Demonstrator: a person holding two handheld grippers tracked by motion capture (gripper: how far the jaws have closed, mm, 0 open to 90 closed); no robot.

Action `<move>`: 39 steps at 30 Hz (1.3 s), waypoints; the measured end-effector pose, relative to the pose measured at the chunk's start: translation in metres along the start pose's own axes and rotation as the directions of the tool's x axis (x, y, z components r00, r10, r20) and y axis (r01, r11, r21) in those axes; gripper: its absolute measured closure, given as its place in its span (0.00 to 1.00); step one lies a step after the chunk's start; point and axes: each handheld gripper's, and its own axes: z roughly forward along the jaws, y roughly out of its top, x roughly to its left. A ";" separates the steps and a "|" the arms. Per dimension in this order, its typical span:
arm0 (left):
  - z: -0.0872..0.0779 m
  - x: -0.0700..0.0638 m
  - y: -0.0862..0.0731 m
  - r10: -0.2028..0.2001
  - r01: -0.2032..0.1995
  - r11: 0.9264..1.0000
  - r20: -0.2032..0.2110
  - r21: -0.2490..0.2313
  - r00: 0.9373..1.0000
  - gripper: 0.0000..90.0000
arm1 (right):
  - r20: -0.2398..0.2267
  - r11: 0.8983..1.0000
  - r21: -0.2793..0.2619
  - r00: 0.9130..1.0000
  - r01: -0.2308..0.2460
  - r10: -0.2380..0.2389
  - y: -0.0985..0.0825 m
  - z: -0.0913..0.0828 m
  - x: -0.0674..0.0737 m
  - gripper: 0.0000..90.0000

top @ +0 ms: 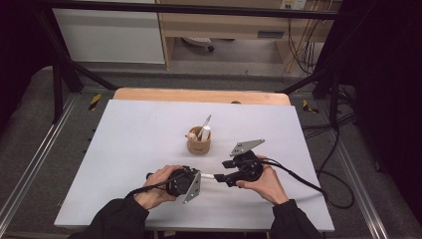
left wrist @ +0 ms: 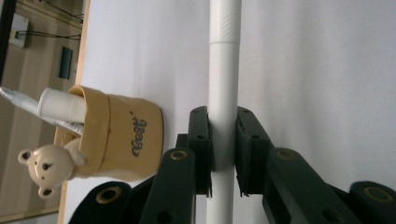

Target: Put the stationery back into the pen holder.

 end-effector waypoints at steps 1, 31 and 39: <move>-0.001 0.001 -0.001 -0.016 0.016 1.000 0.000 0.001 1.000 0.86 | 0.011 1.000 -0.006 1.000 0.004 -0.004 -0.002 -0.001 -0.002 0.38; -0.031 0.038 -0.035 -0.560 0.558 0.826 0.000 -0.079 0.829 0.86 | 0.196 0.994 0.005 0.974 -0.112 0.108 -0.074 -0.010 -0.048 0.02; -0.036 0.054 -0.038 -0.669 0.665 0.734 0.018 -0.134 0.743 0.86 | 0.209 0.992 -0.011 0.970 -0.126 0.125 -0.092 -0.013 -0.057 0.01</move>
